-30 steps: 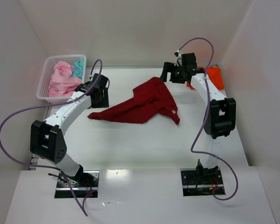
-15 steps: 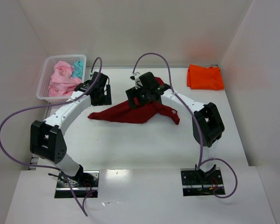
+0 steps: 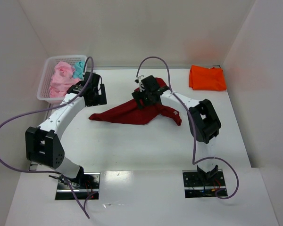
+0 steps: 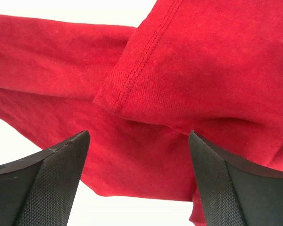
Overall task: Fold and stack the t-shirts
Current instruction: Flatten out the tshirt
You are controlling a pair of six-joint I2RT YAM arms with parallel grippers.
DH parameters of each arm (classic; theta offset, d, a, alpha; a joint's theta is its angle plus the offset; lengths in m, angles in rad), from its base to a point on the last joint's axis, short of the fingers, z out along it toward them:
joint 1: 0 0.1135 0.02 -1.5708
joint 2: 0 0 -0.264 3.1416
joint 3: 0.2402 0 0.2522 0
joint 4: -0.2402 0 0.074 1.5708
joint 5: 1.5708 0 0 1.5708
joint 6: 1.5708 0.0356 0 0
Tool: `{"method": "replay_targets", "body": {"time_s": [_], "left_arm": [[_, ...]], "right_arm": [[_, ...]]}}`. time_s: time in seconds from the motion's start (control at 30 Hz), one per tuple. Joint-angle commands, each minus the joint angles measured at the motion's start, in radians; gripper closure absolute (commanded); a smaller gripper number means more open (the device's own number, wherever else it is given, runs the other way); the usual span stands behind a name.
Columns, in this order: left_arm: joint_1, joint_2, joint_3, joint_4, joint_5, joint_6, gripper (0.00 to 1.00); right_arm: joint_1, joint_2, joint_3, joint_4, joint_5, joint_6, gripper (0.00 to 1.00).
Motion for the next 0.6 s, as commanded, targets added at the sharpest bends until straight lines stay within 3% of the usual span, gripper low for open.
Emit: {"method": "replay_targets", "body": {"time_s": [0.0, 0.4, 0.57], "left_arm": [[0.032, -0.041, -0.008, 0.014, 0.033, 0.009, 0.00], [0.060, -0.050, -0.008, 0.014, 0.062, 0.018, 0.00], [0.069, -0.050, -0.008, 0.014, 0.080, 0.027, 0.00]], "right_arm": [[0.004, 0.005, 0.032, 0.060, 0.004, -0.029, 0.10], [0.013, 0.087, 0.076, 0.102, -0.014, -0.029, 0.10], [0.013, 0.121, 0.095, 0.111, -0.005, -0.038, 0.15]]}}
